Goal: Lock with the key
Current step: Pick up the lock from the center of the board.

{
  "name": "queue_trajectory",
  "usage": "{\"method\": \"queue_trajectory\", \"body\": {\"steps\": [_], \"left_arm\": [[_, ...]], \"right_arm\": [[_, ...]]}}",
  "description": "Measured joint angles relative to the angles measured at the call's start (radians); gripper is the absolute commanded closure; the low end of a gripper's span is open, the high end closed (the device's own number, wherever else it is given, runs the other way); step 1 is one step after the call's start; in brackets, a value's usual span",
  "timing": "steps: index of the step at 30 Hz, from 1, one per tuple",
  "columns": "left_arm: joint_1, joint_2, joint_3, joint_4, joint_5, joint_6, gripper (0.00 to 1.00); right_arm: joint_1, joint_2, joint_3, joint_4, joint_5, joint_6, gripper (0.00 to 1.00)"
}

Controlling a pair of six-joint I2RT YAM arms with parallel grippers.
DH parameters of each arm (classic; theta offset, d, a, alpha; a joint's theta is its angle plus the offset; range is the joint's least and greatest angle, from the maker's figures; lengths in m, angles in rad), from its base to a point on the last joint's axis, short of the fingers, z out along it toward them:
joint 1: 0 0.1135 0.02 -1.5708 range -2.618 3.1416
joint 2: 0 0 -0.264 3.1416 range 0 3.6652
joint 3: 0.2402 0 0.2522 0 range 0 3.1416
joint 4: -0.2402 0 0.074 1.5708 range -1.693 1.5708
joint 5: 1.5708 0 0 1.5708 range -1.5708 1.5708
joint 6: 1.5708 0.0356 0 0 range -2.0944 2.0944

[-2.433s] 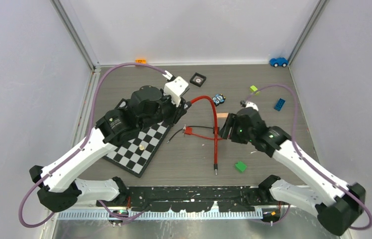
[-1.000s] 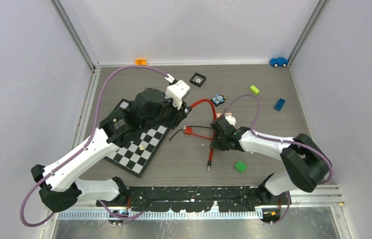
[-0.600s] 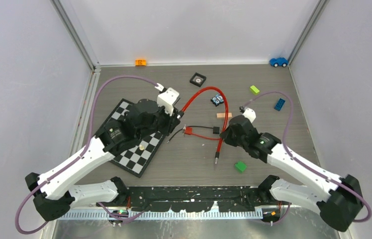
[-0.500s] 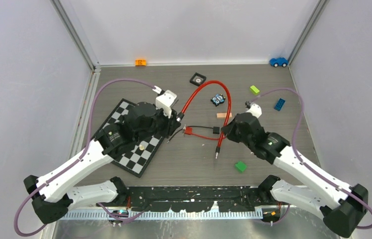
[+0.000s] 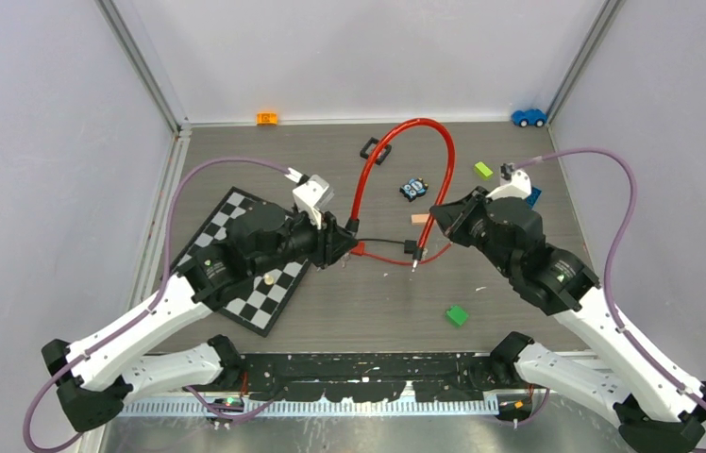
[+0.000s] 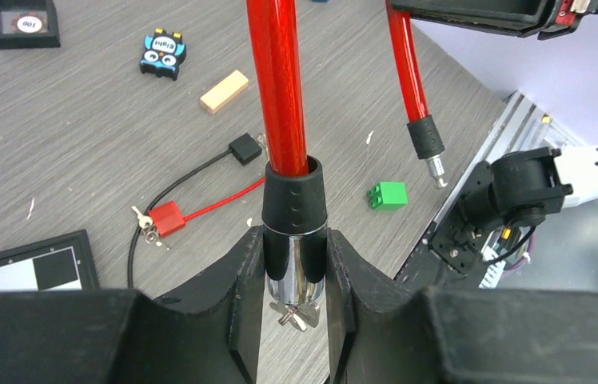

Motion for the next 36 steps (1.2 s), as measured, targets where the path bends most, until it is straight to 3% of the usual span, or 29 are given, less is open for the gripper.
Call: {"method": "queue_trajectory", "body": {"steps": [4, 13, 22, 29, 36], "left_arm": [[0.000, -0.040, -0.067, 0.113, -0.006, -0.024, 1.00], [0.000, -0.169, -0.398, 0.643, -0.011, -0.056, 1.00], [0.000, -0.126, -0.451, 0.970, 0.068, -0.019, 1.00], [0.000, 0.002, -0.469, 1.235, 0.173, -0.007, 1.00], [0.000, 0.122, -0.510, 1.518, 0.185, 0.017, 1.00]], "right_arm": [[0.000, -0.024, 0.038, -0.012, 0.024, 0.024, 0.99], [0.000, -0.063, 0.066, 0.007, 0.132, 0.095, 0.99], [0.003, 0.021, 0.161, 0.089, 0.150, 0.084, 0.99], [0.018, 0.044, 0.224, 0.164, 0.152, 0.052, 0.99], [0.036, 0.044, 0.241, 0.215, 0.178, 0.036, 0.99]]}}
